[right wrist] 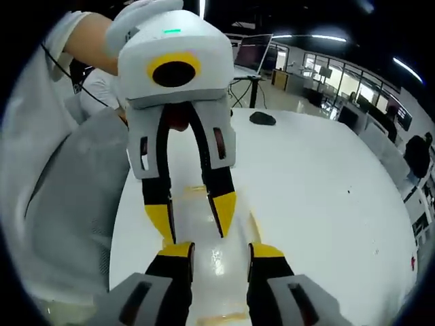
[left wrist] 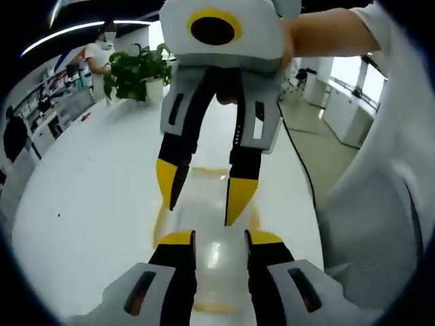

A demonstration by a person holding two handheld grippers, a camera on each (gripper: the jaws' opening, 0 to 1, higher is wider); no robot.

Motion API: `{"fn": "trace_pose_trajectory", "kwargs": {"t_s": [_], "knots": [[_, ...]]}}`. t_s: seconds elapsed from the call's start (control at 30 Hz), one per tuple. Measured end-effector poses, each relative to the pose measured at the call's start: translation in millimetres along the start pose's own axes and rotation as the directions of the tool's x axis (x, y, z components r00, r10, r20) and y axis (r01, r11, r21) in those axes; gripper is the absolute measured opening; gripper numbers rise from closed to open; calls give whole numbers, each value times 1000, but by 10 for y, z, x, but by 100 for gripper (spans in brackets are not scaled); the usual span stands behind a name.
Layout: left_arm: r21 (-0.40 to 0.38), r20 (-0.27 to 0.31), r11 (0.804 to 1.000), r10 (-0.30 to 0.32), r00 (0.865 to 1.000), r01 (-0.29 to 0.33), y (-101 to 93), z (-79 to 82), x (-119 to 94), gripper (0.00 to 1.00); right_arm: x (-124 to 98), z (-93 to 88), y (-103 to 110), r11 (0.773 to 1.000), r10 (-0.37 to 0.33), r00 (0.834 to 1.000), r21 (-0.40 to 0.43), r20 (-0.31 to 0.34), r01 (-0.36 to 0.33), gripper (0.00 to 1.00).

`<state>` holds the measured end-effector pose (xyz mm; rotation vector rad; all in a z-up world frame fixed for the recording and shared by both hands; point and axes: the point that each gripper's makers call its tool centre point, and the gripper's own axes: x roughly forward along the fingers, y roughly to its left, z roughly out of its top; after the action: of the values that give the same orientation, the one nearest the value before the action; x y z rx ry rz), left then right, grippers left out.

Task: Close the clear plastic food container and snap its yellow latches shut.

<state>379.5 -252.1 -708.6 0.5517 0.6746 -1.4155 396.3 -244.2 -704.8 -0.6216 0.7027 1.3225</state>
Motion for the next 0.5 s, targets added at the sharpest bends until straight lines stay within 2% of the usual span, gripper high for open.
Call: {"fn": "trace_pose_trajectory", "kwargs": {"t_s": [0.13, 0.27, 0.4, 0.43, 0.5], "knots": [[-1, -2, 1000, -19, 1000, 19, -108, 18, 32, 37, 32, 3, -28, 1000, 3, 1000, -9, -7, -3, 31], [3, -19, 1000, -10, 1000, 10, -147, 7, 66, 55, 71, -1, -85, 1000, -2, 1000, -5, -14, 2, 36], [126, -79, 992, 33, 996, -23, -135, -83, 91, 59, 106, -16, -96, 1000, 4, 1000, -16, -27, -4, 46], [103, -71, 994, 31, 997, -24, -154, -74, 110, 60, 121, -49, -104, 1000, 6, 999, -28, -52, -8, 45], [107, -75, 994, 38, 996, -30, -140, -80, 117, 60, 152, -63, -105, 999, 15, 997, -37, -69, -17, 45]]}}
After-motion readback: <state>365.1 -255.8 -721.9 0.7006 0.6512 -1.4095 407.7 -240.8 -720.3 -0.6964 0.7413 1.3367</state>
